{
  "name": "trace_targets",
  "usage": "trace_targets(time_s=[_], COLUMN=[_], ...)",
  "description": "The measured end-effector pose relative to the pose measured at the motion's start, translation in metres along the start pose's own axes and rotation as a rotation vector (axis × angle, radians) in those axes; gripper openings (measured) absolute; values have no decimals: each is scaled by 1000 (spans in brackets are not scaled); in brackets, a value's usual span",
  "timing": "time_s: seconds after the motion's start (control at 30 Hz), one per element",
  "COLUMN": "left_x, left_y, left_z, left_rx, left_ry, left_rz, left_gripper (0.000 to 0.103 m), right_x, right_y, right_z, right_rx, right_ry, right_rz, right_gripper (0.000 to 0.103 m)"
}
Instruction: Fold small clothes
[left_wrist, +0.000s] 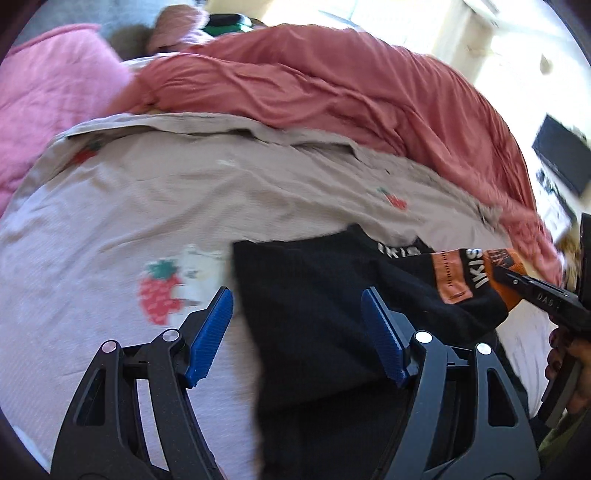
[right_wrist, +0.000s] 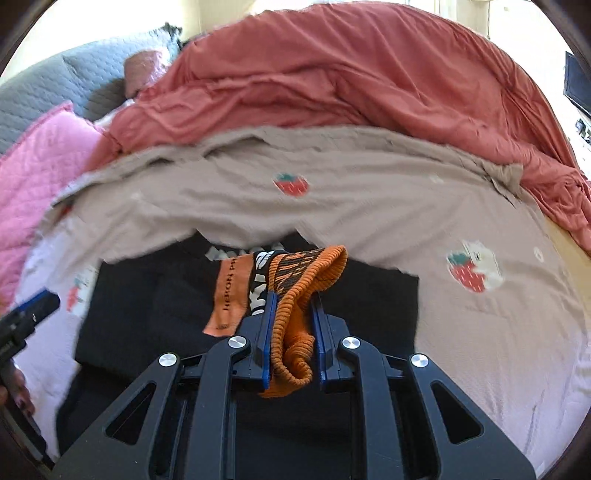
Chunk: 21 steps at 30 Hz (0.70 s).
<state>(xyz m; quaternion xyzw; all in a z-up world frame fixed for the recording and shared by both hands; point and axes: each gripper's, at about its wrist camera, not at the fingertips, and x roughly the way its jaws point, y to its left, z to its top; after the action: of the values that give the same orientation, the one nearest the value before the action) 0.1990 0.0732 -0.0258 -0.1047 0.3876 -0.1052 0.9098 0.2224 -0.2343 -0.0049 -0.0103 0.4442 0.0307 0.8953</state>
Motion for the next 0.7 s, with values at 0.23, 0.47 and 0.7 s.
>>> trace_targets(time_s=[0.23,0.47,0.7], left_x=[59,58,40], left_y=[-26,-18,-26], left_z=[-35,-35,-26], left_rx=[181,140,167], left_ry=[162,158,86], left_rz=[12,-25,-47], left_gripper=[65,66,67], right_x=[30,27,65], right_y=[-29,-57,-53], right_z=[-26,-28,-24], right_rx=[39,189,225], right_ry=[45,37,159], right_rz=[-142,-27,13], right_gripper=[27,51,52])
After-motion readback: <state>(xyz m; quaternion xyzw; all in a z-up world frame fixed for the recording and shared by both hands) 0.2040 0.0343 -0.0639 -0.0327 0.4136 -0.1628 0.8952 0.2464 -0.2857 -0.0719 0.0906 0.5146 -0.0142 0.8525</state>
